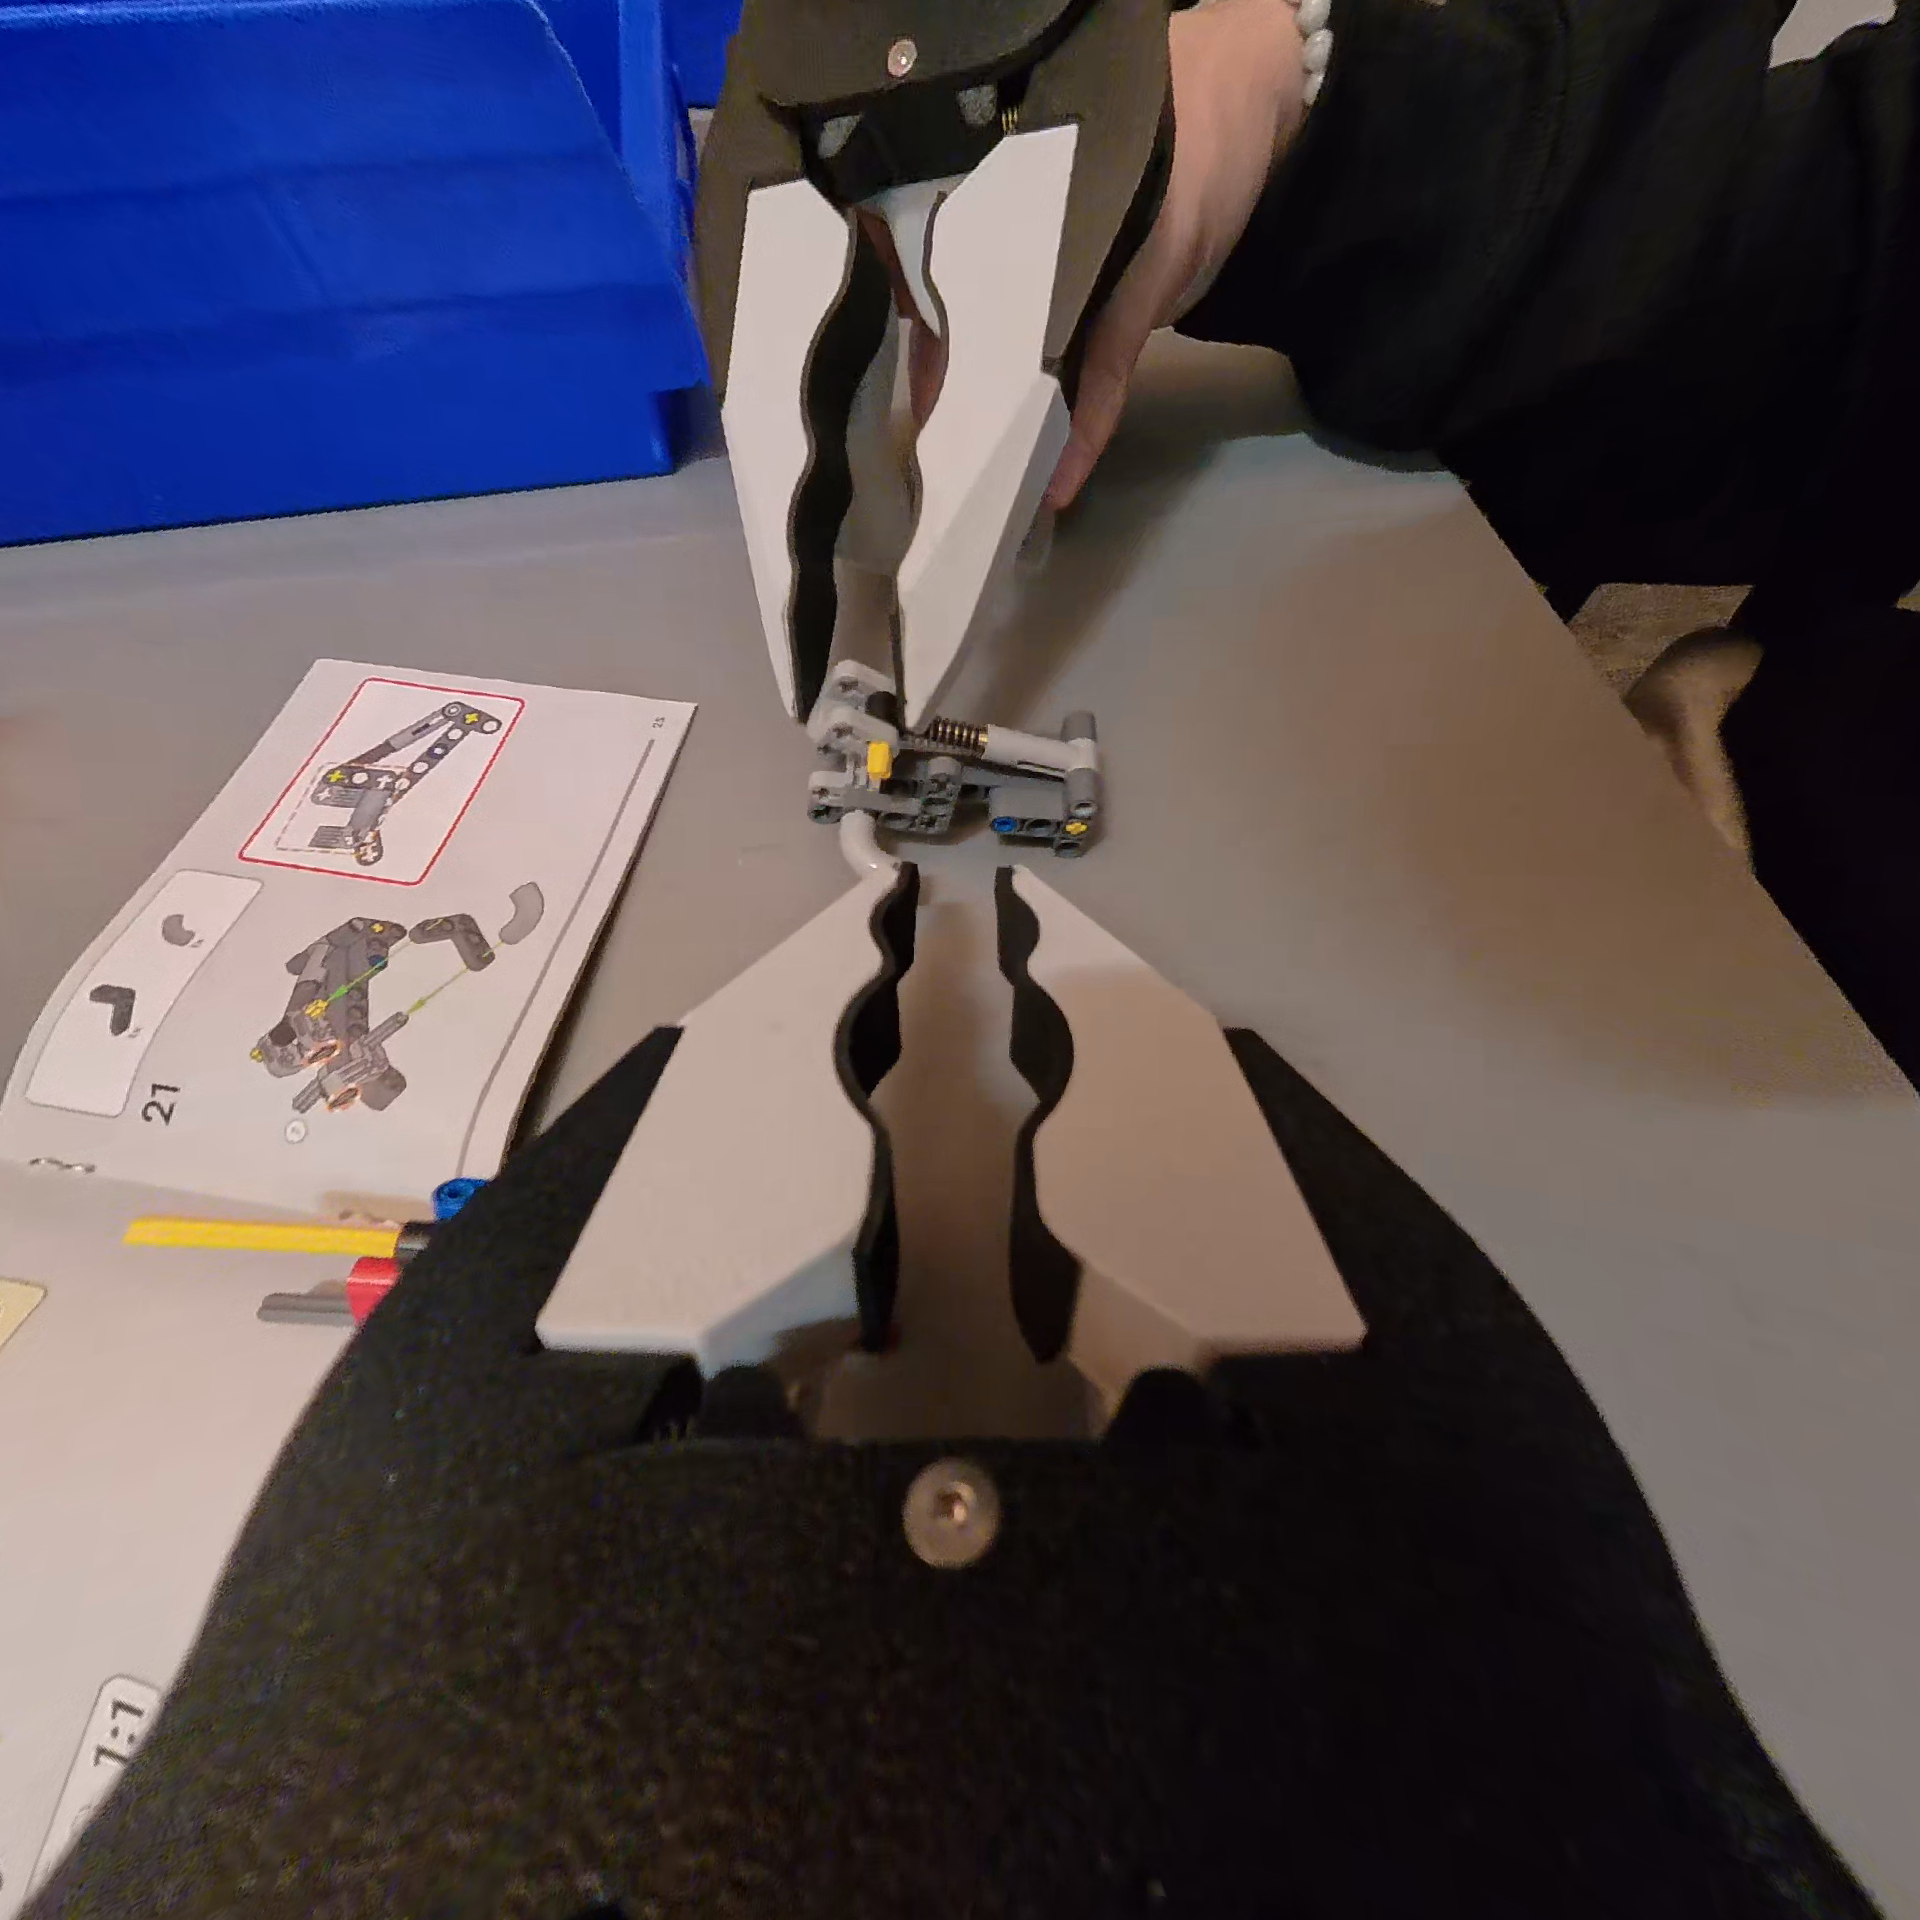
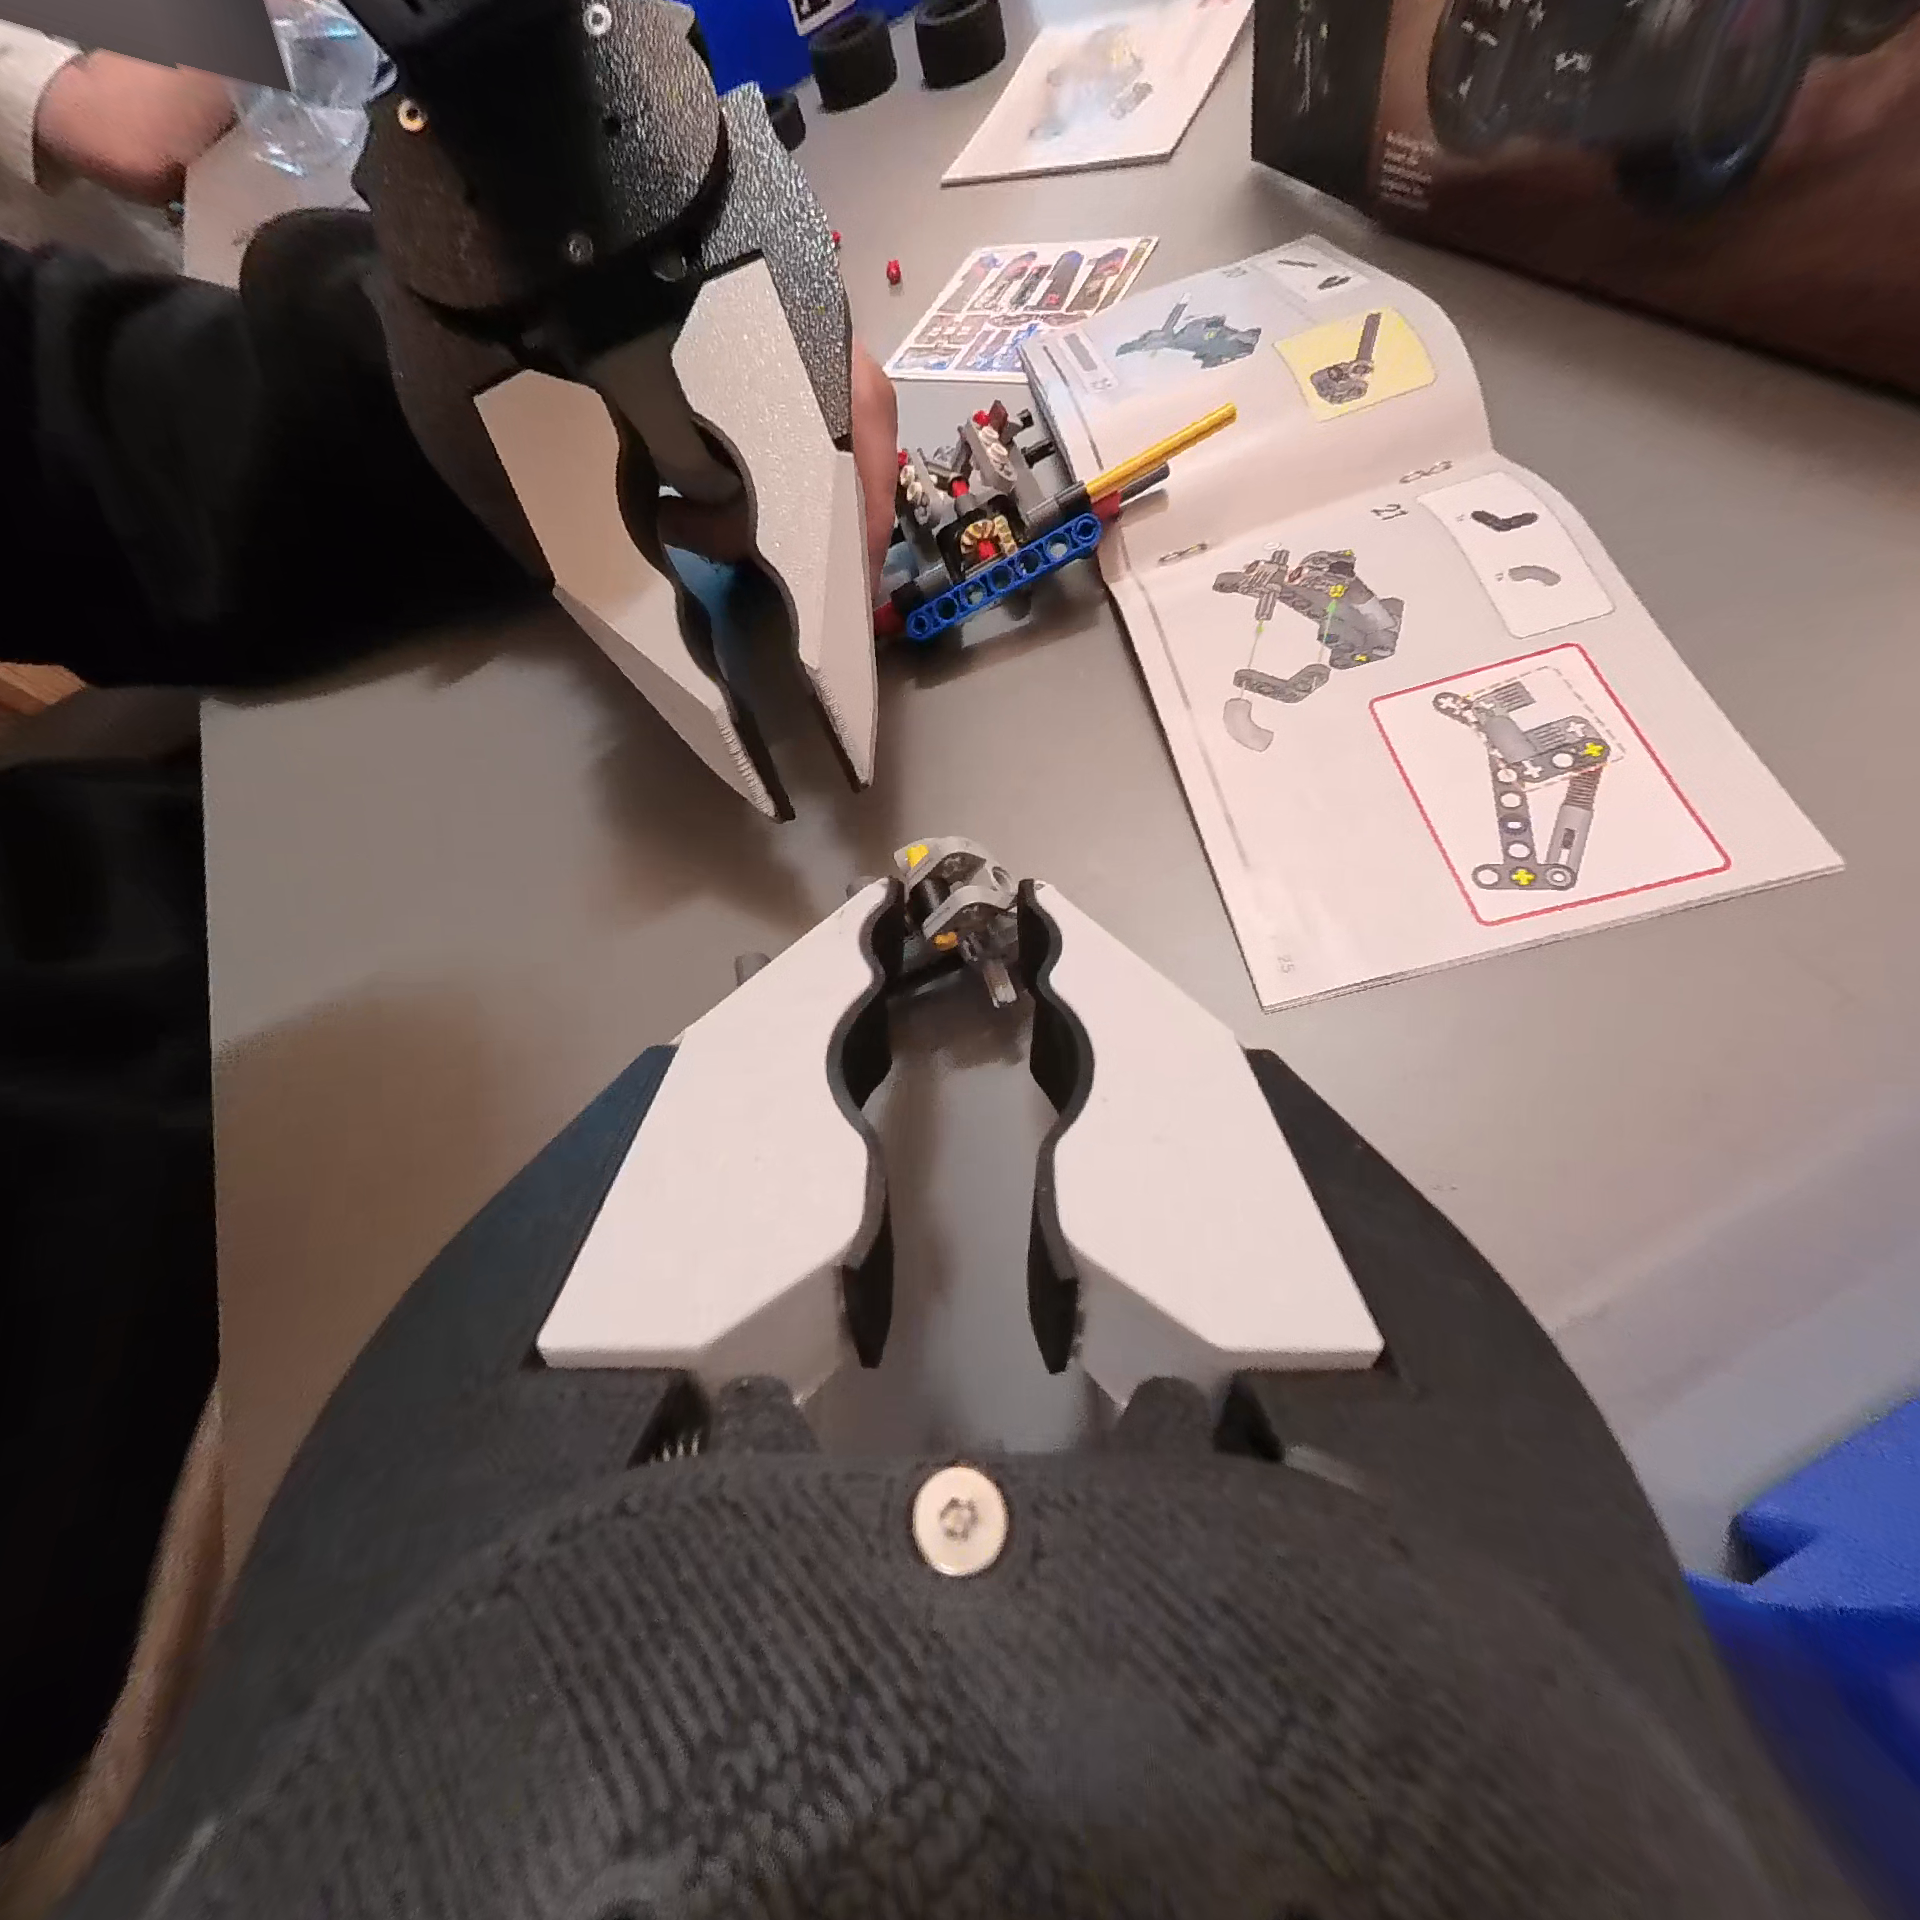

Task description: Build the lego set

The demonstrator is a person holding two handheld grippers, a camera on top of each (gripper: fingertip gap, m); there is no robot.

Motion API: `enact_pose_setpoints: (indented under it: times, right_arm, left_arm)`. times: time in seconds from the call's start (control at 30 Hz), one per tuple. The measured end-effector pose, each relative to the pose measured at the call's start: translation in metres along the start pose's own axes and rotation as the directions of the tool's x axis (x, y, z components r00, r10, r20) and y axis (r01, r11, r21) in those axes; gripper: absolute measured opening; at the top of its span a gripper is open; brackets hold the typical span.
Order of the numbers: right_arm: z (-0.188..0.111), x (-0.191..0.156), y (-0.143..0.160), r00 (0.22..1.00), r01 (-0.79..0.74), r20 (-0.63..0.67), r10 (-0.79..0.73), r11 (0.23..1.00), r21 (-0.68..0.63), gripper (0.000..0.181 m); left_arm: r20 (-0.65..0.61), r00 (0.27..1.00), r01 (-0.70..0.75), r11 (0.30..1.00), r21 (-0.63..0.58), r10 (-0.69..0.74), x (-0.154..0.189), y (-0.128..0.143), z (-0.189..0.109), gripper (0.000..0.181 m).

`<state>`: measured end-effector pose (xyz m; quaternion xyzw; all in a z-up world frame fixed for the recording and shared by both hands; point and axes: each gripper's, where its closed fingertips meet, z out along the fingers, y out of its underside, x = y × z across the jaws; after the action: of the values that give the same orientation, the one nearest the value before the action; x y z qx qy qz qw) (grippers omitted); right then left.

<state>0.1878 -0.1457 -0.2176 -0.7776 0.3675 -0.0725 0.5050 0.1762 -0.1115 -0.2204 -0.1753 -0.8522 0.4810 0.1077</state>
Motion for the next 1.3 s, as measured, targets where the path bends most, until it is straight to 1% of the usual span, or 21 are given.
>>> enact_pose_setpoints:
  times: [0.3,0.43,0.57,0.67,0.73,0.83,0.97,1.07,1.17,1.23,1.3]
  right_arm:
    - [0.0,-0.006,0.001,0.999,0.028,0.029,-0.028,1.0,-0.009,0.019]
    - [-0.005,-0.014,-0.004,0.996,0.05,0.073,-0.052,0.998,0.036,0.018]
    - [-0.009,-0.016,-0.008,0.995,0.049,0.089,-0.055,0.996,0.072,0.018]
    - [-0.007,-0.016,-0.005,0.995,0.046,0.084,-0.05,0.998,0.052,0.018]
    - [-0.006,-0.016,-0.001,0.995,0.038,0.086,-0.04,0.999,0.025,0.018]
    - [-0.005,-0.02,0.002,0.993,0.044,0.107,-0.044,0.999,0.007,0.018]
    - [-0.007,-0.02,0.0,0.993,0.034,0.115,-0.037,0.999,0.024,0.018]
    - [-0.01,-0.021,-0.003,0.991,0.031,0.13,-0.038,0.998,0.051,0.018]
    - [-0.012,-0.022,-0.005,0.99,0.027,0.135,-0.036,0.997,0.07,0.018]
    - [-0.012,-0.022,-0.005,0.99,0.027,0.136,-0.036,0.997,0.069,0.018]
    - [-0.012,-0.021,-0.004,0.991,0.022,0.133,-0.03,0.998,0.064,0.018]
  left_arm:
    - [0.001,1.0,-0.001,1.0,-0.019,0.001,0.0,0.002,0.002,0.011]
    - [-0.002,1.0,0.003,1.0,-0.011,-0.003,0.0,0.001,0.001,0.01]
    - [-0.001,1.0,0.001,1.0,0.001,-0.001,0.0,0.0,0.0,0.01]
    - [0.006,0.999,-0.037,0.999,0.008,0.037,0.003,-0.003,0.002,0.01]
    - [0.005,0.998,-0.061,0.998,-0.014,0.061,0.006,-0.001,0.006,0.011]
    - [0.018,0.996,-0.088,0.995,-0.04,0.089,0.01,-0.001,0.013,0.012]
    - [0.057,0.995,-0.084,0.996,-0.012,0.085,0.013,-0.013,0.02,0.012]
    - [0.125,0.988,-0.079,0.995,-0.057,0.086,0.007,-0.01,0.024,0.012]
    - [0.122,0.988,-0.086,0.995,-0.042,0.091,0.01,-0.014,0.028,0.011]
    - [0.145,0.986,-0.076,0.996,-0.052,0.083,0.007,-0.013,0.029,0.009]
    - [0.143,0.986,-0.075,0.995,-0.066,0.084,0.006,-0.011,0.032,0.006]
